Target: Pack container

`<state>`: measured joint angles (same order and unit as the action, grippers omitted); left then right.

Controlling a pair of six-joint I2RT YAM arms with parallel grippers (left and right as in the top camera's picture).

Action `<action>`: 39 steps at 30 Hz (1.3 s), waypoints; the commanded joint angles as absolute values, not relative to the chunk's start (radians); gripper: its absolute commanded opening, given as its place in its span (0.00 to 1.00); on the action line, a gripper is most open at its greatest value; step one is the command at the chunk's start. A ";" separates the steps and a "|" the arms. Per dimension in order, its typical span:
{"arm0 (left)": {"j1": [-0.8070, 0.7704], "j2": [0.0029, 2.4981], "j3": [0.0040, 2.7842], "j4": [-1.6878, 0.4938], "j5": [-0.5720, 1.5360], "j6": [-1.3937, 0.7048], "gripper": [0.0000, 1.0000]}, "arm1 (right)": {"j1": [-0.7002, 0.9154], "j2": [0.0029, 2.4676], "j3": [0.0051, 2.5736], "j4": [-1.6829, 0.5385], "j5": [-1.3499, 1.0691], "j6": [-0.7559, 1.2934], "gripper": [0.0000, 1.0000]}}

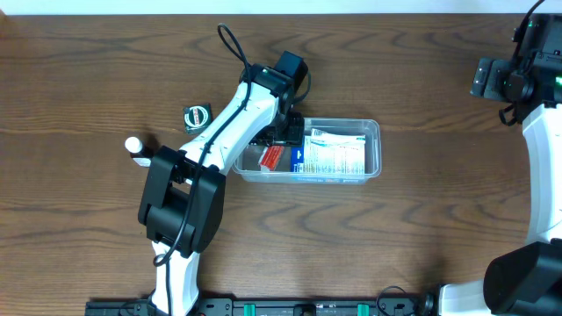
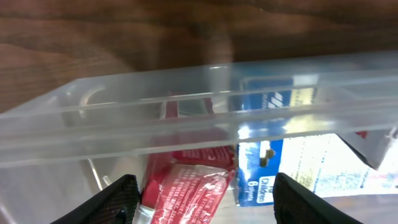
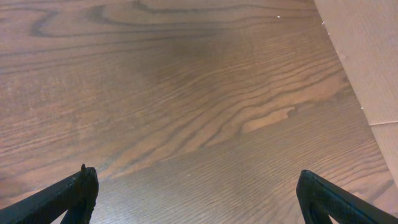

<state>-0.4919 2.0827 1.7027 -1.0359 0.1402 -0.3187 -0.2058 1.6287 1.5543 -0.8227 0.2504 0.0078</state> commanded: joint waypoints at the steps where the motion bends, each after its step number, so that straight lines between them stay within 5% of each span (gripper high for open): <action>1: -0.491 2.099 1.717 -1.037 0.184 -0.335 0.70 | -0.213 1.630 1.554 -0.824 0.250 0.022 0.99; 30: -0.495 1.928 1.758 -1.121 0.183 -0.217 0.69 | -0.210 1.630 1.554 -0.824 0.250 0.022 0.99; 33: -0.495 1.937 1.741 -1.123 0.183 -0.210 0.61 | -0.210 1.630 1.554 -0.824 0.250 0.022 0.99; 35: -0.495 1.943 1.728 -1.116 0.183 -0.210 0.43 | -0.210 1.630 1.554 -0.824 0.250 0.022 0.99; 39: -0.496 1.944 1.711 -1.101 0.183 -0.210 0.28 | -0.210 1.630 1.554 -0.824 0.250 0.022 0.99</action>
<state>-0.4931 1.9308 1.7271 -1.1023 0.1810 -0.2245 -0.2058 1.6287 1.5543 -0.8227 0.2504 0.0078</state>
